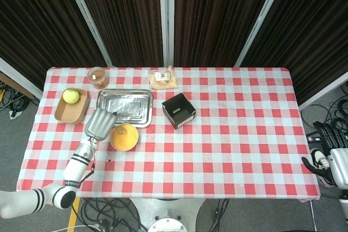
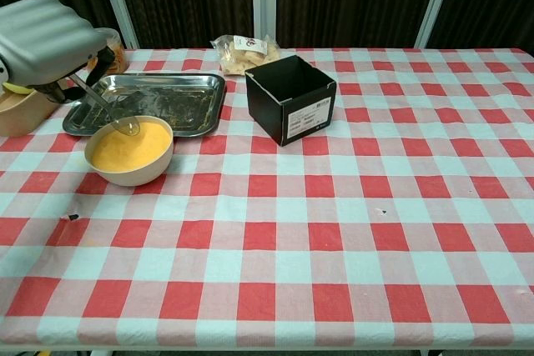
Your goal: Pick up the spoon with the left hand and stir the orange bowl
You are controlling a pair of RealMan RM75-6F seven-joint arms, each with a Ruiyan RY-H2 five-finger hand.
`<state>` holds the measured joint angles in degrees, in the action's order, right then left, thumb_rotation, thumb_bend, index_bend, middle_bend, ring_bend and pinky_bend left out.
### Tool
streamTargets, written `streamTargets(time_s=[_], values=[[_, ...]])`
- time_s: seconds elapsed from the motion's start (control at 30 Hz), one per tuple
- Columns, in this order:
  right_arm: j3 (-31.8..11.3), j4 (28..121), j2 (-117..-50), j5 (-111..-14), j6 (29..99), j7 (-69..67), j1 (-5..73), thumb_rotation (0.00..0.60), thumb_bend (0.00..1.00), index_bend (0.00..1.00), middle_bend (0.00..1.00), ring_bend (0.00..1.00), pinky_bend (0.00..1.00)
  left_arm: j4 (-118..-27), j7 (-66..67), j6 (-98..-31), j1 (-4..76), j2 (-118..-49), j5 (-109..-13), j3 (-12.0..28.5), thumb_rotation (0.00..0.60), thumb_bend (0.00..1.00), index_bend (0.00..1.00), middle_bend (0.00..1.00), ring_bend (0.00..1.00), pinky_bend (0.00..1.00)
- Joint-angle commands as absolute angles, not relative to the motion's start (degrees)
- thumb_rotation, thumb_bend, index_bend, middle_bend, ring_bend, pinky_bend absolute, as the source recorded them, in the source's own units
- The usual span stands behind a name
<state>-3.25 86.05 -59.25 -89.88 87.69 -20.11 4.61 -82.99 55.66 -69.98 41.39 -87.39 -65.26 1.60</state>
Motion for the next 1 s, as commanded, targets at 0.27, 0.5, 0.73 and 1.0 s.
streamTargets(time_s=[0.27, 0.5, 0.73, 1.0], values=[[-3.2, 86.0, -59.3, -89.8, 87.6, -20.1, 4.6, 0.6, 0.2, 0.0, 0.07, 0.0, 0.0, -78.0, 65.3, -72.2, 40.9, -92.1, -68.7, -0.1, 0.6, 0.42, 0.69, 0.95, 0.92, 0.99], [-3.2, 85.8, -59.5, -89.8, 87.3, -20.3, 4.7, 0.6, 0.2, 0.0, 0.07, 0.0, 0.0, -76.5, 68.8, -71.8, 40.2, -94.5, -70.0, -0.9, 0.6, 0.42, 0.69, 0.95, 0.92, 0.99], [-3.3, 85.7, -59.5, -89.6, 87.3, -20.4, 4.6, 0.6, 0.2, 0.0, 0.07, 0.0, 0.0, -77.5, 67.4, -69.9, 40.0, -95.1, -69.6, 0.0, 0.6, 0.42, 0.69, 0.95, 0.92, 0.99], [-3.3, 85.9, -59.3, -89.5, 87.3, -20.2, 4.6, 0.6, 0.2, 0.0, 0.07, 0.0, 0.0, -80.6, 58.4, -66.5, 39.2, -92.3, -66.3, 3.0, 0.6, 0.42, 0.69, 0.95, 0.92, 0.99]])
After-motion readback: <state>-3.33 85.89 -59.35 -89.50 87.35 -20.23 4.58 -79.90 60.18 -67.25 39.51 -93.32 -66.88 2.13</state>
